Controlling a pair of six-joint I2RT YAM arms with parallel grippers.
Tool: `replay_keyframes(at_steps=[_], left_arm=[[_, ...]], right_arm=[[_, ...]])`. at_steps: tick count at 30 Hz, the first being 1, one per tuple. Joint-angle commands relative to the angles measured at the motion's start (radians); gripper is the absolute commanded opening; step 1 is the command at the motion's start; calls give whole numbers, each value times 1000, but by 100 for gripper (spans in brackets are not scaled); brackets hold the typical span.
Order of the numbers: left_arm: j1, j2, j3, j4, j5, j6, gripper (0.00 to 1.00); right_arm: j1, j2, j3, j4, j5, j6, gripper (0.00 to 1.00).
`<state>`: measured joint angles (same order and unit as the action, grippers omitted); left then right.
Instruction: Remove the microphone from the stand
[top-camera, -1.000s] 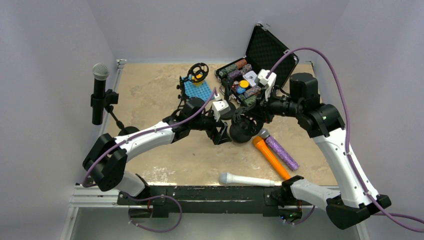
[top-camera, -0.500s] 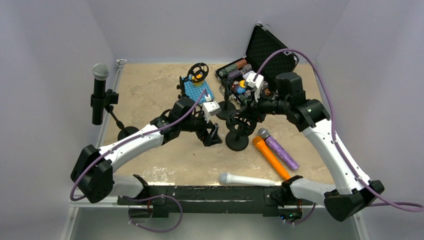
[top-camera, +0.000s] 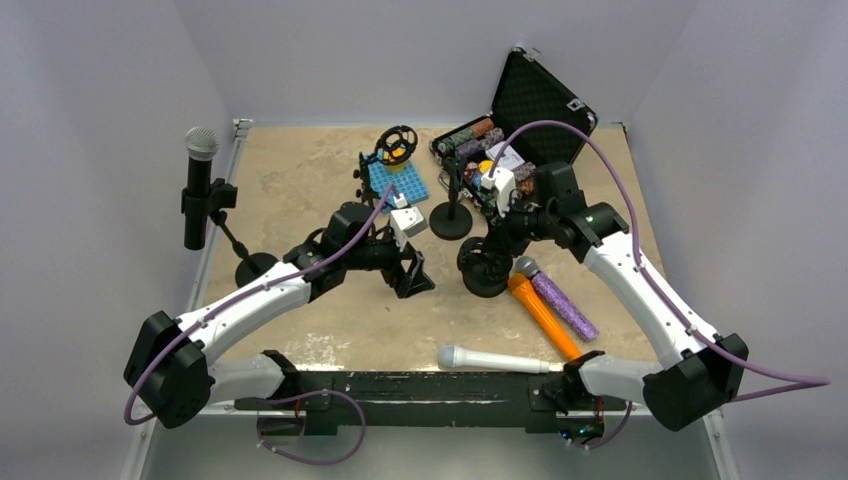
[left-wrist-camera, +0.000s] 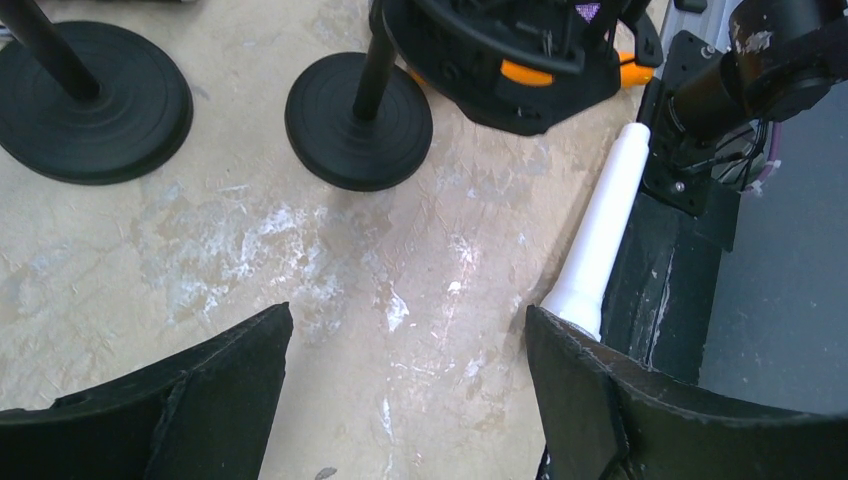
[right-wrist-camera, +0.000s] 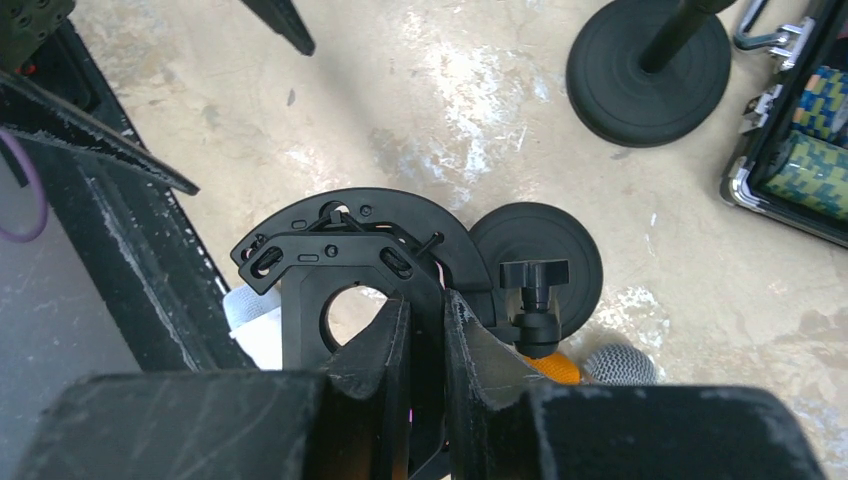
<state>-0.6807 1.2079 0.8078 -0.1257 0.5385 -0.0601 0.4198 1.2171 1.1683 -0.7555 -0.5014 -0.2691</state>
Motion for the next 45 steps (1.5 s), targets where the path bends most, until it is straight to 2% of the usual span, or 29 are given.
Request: replay_keyframes(at_steps=[1, 8, 15, 18, 20, 22, 26, 28, 32, 36, 39, 42, 45], left_arm=[[7, -29, -24, 47, 17, -9, 89], [8, -30, -25, 49, 21, -6, 89], [10, -49, -32, 30, 32, 7, 89], [10, -68, -9, -20, 53, 42, 89], [10, -95, 46, -115, 55, 93, 89], [10, -139, 126, -232, 35, 147, 97], [10, -269, 297, -441, -38, 282, 100], [20, -311, 416, -591, -155, 323, 100], [139, -329, 623, -776, -301, 393, 100], [226, -377, 673, -757, -583, 485, 100], [389, -371, 709, -721, -708, 476, 100], [547, -333, 750, -739, -720, 447, 100], [643, -289, 789, -789, -679, 372, 100]], right_arm=[[-27, 17, -3, 66, 112, 15, 0], [-92, 109, 85, 188, 149, 45, 0], [-108, 181, 155, 202, 213, 60, 0], [-114, 188, 167, 173, 216, 84, 31], [-122, 170, 207, 126, 173, 94, 49], [-126, 143, 262, 73, 122, 97, 60], [-126, 95, 367, 13, 35, 111, 77], [-127, 81, 404, 23, -3, 120, 82], [-127, 86, 474, 59, -97, 143, 86], [-124, 102, 513, 71, -149, 171, 87], [-125, 88, 482, 88, -176, 200, 87], [-125, 61, 430, 124, -207, 238, 87], [-125, 37, 395, 151, -222, 278, 87]])
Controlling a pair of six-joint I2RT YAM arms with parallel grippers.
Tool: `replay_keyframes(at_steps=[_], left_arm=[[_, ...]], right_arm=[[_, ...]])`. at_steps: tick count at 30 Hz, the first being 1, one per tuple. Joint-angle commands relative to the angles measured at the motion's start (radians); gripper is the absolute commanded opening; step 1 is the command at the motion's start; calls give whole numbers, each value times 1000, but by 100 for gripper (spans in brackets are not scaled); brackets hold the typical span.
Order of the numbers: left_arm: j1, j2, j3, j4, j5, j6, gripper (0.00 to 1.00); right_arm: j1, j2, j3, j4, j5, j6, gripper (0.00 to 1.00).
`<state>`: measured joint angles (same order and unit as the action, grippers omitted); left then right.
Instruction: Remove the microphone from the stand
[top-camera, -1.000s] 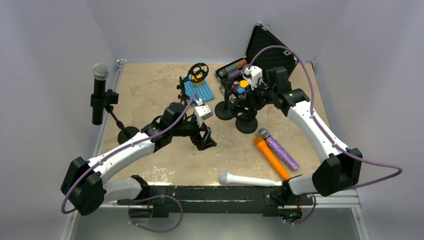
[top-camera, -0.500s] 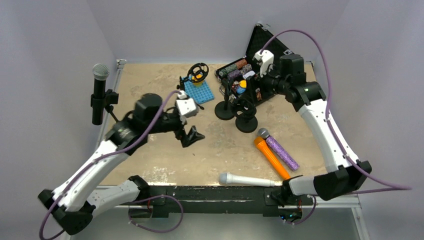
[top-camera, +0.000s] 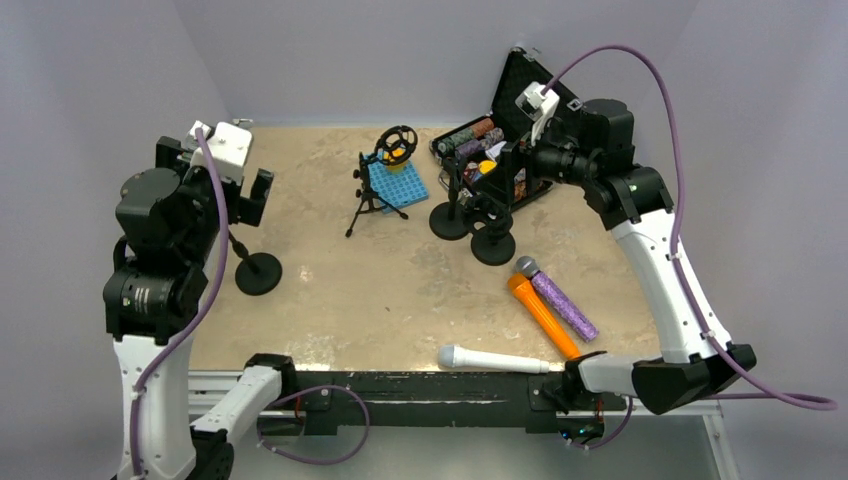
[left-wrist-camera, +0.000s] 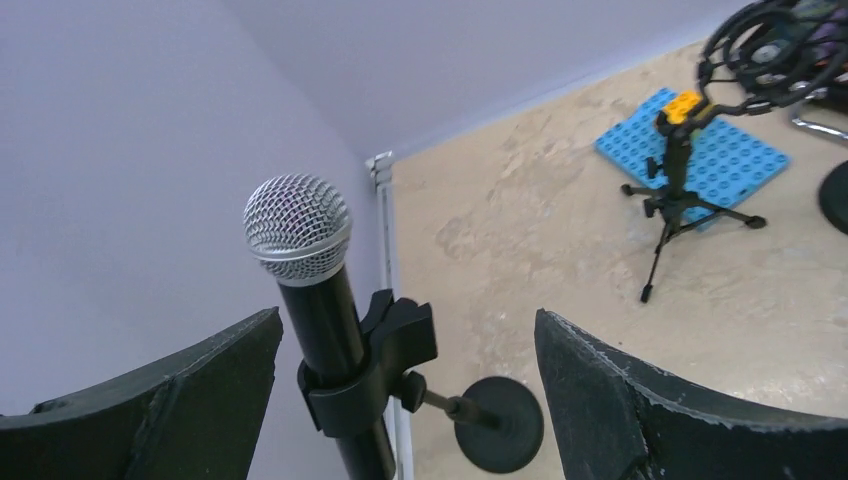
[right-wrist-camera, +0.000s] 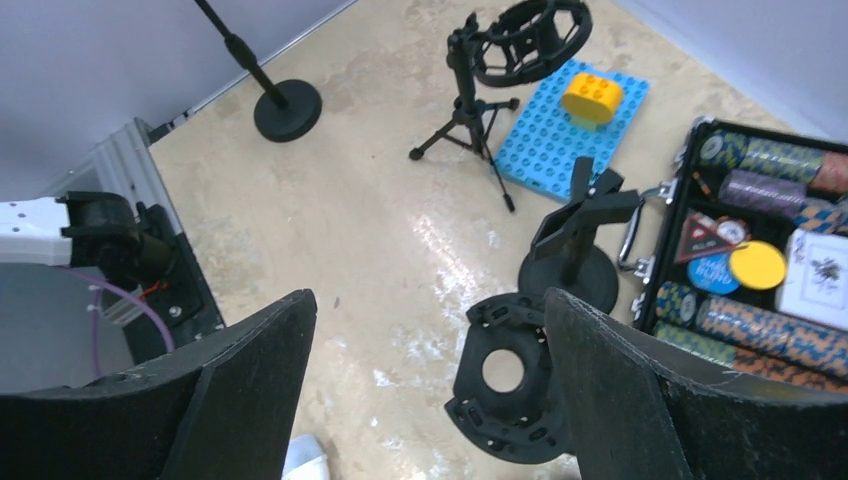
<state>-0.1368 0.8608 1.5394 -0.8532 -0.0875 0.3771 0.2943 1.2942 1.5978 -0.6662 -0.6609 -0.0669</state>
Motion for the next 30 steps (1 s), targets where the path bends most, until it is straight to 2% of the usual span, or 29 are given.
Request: replay_keyframes(at_steps=[1, 5, 8, 14, 17, 21, 24, 27, 30], left_arm=[[121, 64, 52, -59, -51, -91, 100], [220, 74, -21, 16, -87, -116, 100], [296, 113, -53, 59, -55, -125, 99], [318, 191, -65, 175, -4, -122, 85], [318, 205, -69, 205, 16, -120, 73], [318, 197, -146, 302, -45, -99, 61], [318, 195, -157, 295, -25, -92, 46], [318, 189, -140, 245, 56, -103, 27], [316, 182, -98, 153, 187, -137, 2]], right_arm=[[0, -49, -44, 67, -64, 97, 87], [1, -90, -79, 76, -72, 101, 87], [0, -119, -112, 77, -71, 86, 87], [1, -148, -154, 86, -92, 89, 87], [1, -164, -169, 84, -95, 75, 87], [1, -174, -192, 77, -98, 75, 86], [1, -175, -197, 80, -102, 74, 86], [2, -172, -200, 80, -102, 46, 86], [1, -164, -200, 78, -117, 42, 85]])
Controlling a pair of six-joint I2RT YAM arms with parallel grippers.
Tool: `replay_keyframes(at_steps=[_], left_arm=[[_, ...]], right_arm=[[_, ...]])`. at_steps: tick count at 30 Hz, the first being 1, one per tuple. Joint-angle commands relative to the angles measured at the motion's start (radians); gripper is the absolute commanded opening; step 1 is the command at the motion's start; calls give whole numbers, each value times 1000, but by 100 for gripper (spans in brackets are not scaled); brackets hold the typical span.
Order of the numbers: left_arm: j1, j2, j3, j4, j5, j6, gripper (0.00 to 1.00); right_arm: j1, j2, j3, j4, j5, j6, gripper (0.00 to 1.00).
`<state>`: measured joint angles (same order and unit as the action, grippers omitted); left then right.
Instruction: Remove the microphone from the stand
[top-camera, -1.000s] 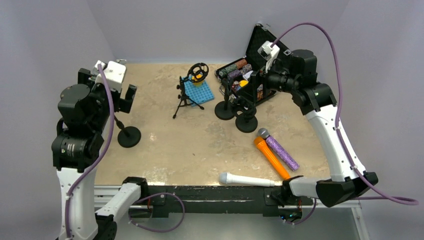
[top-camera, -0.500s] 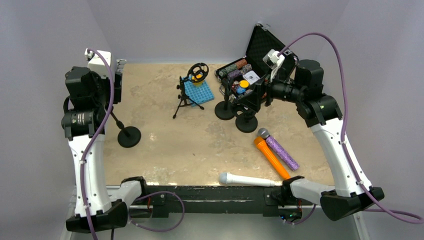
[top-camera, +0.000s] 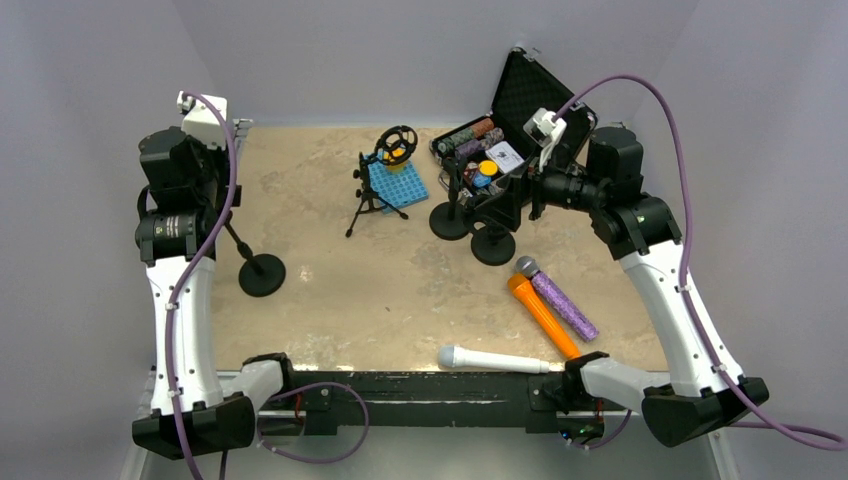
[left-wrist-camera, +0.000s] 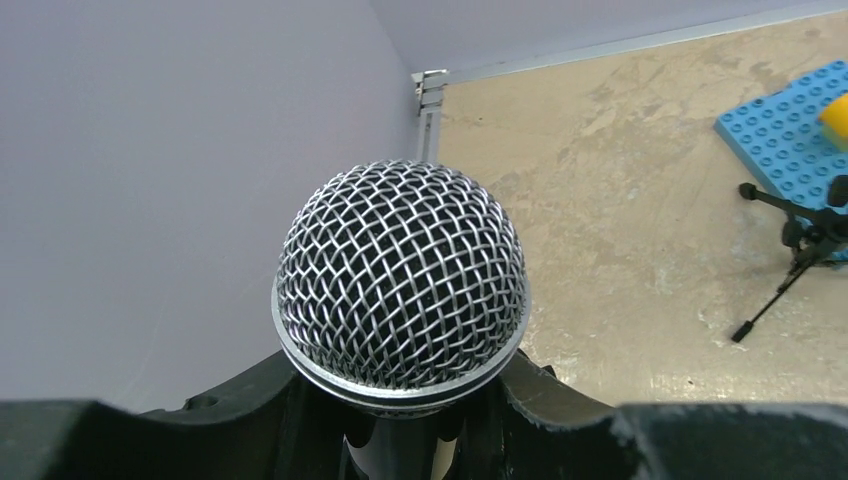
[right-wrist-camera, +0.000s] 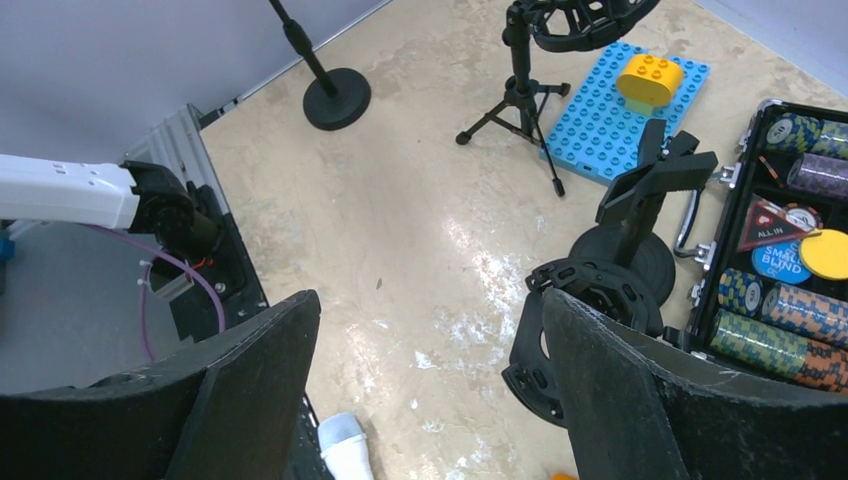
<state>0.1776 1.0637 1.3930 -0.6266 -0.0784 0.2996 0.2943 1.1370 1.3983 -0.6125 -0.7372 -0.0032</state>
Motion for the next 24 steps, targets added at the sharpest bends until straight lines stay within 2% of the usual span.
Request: replay_keyframes(at_steps=[1, 6, 9, 11, 15, 19, 24], left_arm=[[2, -29, 58, -101, 250, -67, 0], [-2, -97, 25, -152, 681, -94, 0], [-11, -139, -42, -100, 894, -120, 0], [-36, -152, -70, -57, 949, -154, 0], [-112, -97, -40, -69, 1075, -176, 0], [-257, -75, -80, -1, 1074, -204, 0], [-353, -23, -93, 155, 1055, -323, 0]], right_arm=[[0, -4, -2, 22, -54, -27, 85], [1, 9, 0, -4, -169, -123, 84], [0, 28, 21, -42, -240, -207, 88], [1, 25, 22, -33, -266, -253, 92], [23, 28, 14, 71, -268, -267, 95], [109, 66, 7, 117, -239, -319, 96], [249, 138, 24, 156, -166, -319, 98]])
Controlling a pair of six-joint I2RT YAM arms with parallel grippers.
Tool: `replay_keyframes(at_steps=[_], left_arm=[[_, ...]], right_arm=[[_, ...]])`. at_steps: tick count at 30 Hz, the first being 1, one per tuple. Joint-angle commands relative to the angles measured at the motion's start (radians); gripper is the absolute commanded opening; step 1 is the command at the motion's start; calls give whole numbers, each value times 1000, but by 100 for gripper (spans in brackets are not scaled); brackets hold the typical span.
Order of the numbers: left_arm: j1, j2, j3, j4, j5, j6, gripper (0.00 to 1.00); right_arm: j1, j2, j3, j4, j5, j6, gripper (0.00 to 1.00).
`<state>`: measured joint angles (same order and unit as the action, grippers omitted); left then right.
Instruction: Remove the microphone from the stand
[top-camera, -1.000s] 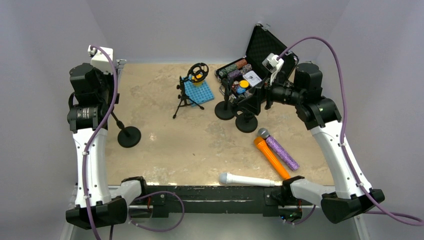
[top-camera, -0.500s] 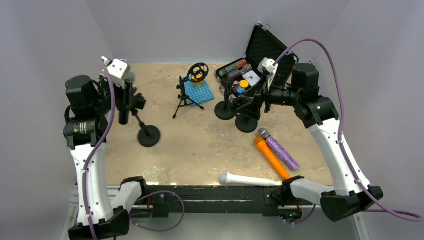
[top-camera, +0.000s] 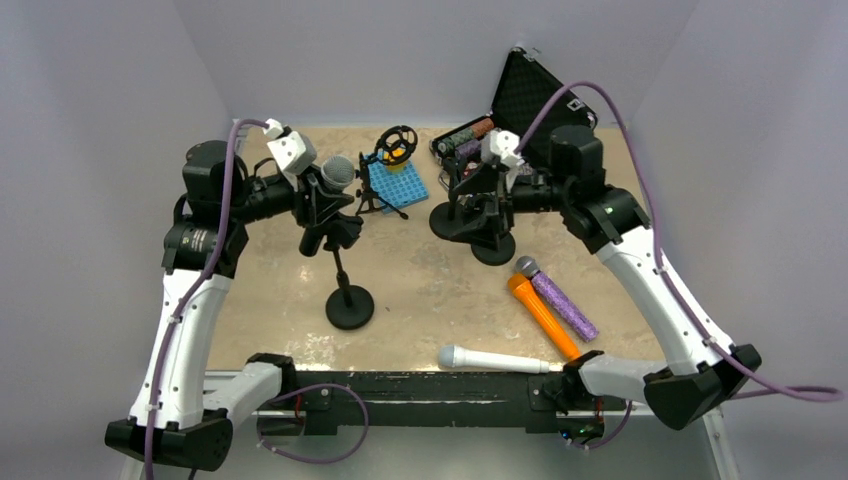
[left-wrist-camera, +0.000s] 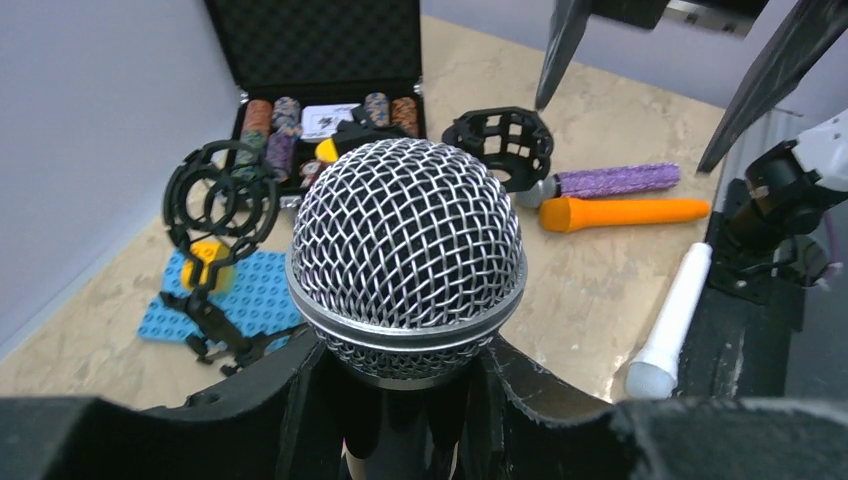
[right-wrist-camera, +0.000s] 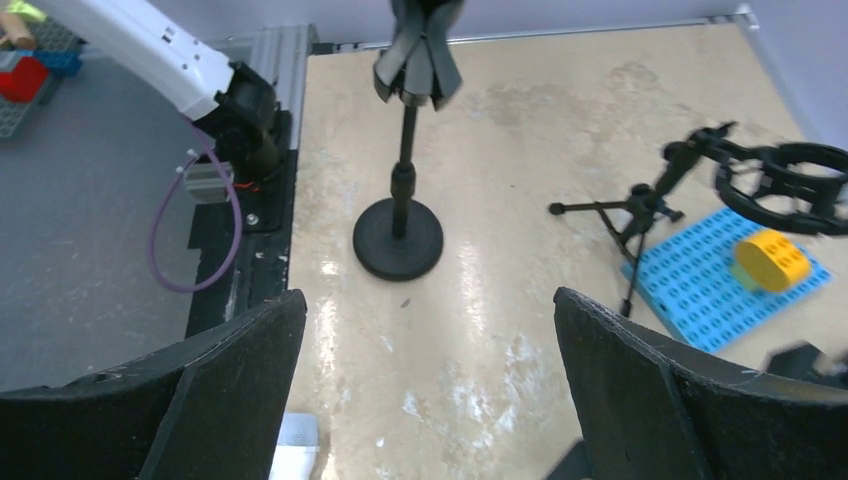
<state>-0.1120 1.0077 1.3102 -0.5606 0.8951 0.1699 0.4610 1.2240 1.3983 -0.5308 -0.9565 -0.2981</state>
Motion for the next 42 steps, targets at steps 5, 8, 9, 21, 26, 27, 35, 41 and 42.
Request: replay_keyframes(at_steps=[5, 8, 9, 21, 26, 27, 35, 41, 42], left_arm=[[-92, 71, 2, 208, 48, -278, 0], [-95, 71, -11, 243, 40, -306, 0], [-95, 68, -21, 251, 34, -308, 0], [-117, 43, -104, 396, -61, -381, 0], [-117, 34, -92, 385, -68, -378, 0], [-117, 30, -93, 380, -75, -377, 0], [-117, 27, -99, 379, -73, -383, 0], [-117, 19, -99, 377, -68, -388, 0], [-117, 17, -100, 378, -68, -388, 0]], right_arm=[[176, 114, 39, 217, 153, 151, 99], [207, 151, 61, 238, 176, 173, 99], [213, 161, 66, 244, 178, 175, 99], [271, 286, 104, 311, 18, 282, 99], [274, 321, 97, 384, 22, 395, 99], [275, 328, 99, 396, 29, 412, 99], [297, 372, 123, 372, 76, 406, 78], [298, 358, 102, 334, 67, 332, 33], [298, 356, 97, 330, 68, 323, 14]])
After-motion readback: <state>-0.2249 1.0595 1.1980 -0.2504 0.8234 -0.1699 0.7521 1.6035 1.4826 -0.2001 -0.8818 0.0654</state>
